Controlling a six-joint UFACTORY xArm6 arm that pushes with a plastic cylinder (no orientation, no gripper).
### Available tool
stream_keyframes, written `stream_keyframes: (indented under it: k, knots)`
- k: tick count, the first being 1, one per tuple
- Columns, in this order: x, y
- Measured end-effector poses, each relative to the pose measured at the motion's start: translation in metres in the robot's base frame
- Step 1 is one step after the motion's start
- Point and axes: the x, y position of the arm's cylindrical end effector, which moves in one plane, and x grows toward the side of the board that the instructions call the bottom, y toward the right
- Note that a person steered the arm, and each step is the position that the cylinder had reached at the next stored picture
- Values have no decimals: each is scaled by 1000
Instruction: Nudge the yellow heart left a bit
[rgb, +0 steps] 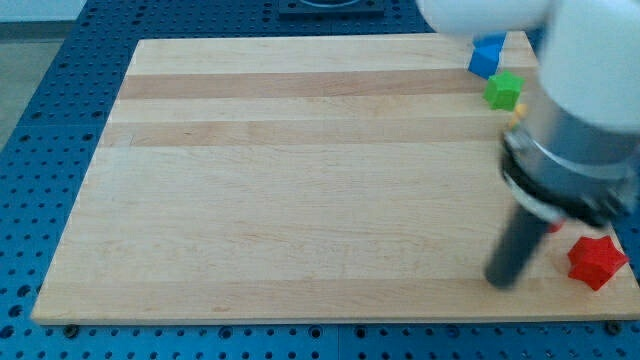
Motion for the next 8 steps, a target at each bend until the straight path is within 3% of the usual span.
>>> stream_keyframes:
  k: [1, 2, 3, 4, 6, 8]
  knots:
    - [3, 4]
    - [2, 62]
    - [0, 160]
    - [-9, 168]
    - [-117, 157]
    - [-194, 157]
